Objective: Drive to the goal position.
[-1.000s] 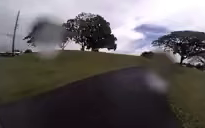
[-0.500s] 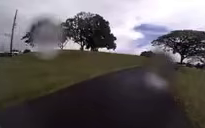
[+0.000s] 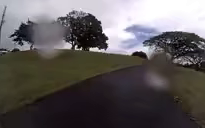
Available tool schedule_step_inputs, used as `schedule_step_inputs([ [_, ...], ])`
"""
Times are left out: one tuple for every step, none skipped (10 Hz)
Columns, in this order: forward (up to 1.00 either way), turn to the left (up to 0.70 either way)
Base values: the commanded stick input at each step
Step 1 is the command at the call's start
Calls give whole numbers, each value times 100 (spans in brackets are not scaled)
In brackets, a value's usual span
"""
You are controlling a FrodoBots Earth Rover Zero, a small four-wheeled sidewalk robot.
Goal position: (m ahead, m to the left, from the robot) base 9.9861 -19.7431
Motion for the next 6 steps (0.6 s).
schedule_step_inputs([
  [85, 0],
  [85, 0],
  [85, -8],
  [85, -31],
  [85, -31],
  [85, -30],
])
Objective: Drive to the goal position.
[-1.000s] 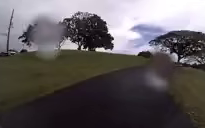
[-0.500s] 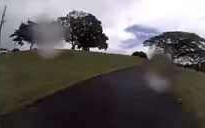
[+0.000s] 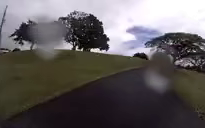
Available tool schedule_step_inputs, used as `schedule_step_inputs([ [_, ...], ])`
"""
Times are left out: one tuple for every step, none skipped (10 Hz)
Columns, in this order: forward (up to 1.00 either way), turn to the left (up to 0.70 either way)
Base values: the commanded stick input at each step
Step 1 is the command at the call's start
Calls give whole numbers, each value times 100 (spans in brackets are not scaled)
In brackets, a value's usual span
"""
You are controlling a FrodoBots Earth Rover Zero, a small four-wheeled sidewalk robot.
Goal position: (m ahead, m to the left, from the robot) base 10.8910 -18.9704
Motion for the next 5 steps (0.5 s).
schedule_step_inputs([
  [85, -19],
  [85, 0],
  [85, 0],
  [85, 0],
  [85, 0],
])
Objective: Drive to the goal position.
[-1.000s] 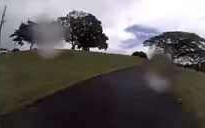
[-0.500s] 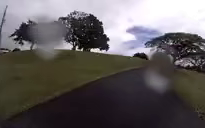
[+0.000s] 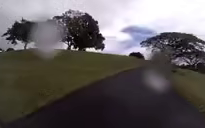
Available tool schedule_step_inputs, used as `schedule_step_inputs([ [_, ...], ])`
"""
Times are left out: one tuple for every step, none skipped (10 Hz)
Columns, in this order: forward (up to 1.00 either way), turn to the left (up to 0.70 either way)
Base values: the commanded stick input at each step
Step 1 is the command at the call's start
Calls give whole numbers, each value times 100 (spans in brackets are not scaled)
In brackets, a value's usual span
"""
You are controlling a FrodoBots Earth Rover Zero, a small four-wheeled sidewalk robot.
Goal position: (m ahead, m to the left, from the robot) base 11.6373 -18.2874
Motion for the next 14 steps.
schedule_step_inputs([
  [85, 0],
  [85, -5],
  [85, -19],
  [85, -27],
  [85, -27],
  [85, -27],
  [85, -23],
  [85, -18],
  [85, -4],
  [85, 0],
  [85, 0],
  [85, 0],
  [85, 0],
  [85, -2],
])
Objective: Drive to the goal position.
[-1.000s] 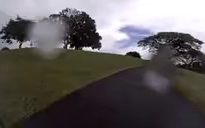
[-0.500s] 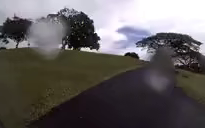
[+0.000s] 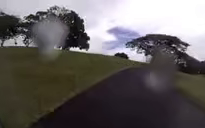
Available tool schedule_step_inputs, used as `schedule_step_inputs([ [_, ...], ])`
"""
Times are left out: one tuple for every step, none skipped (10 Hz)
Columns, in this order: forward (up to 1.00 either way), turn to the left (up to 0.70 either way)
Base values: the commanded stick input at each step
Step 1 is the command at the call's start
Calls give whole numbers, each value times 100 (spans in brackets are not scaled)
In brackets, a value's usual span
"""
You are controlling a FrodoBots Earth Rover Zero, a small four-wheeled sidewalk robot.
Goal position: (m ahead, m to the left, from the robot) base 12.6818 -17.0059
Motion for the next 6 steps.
schedule_step_inputs([
  [85, -12],
  [85, -22],
  [85, -23],
  [85, -25],
  [85, -25],
  [85, -25],
])
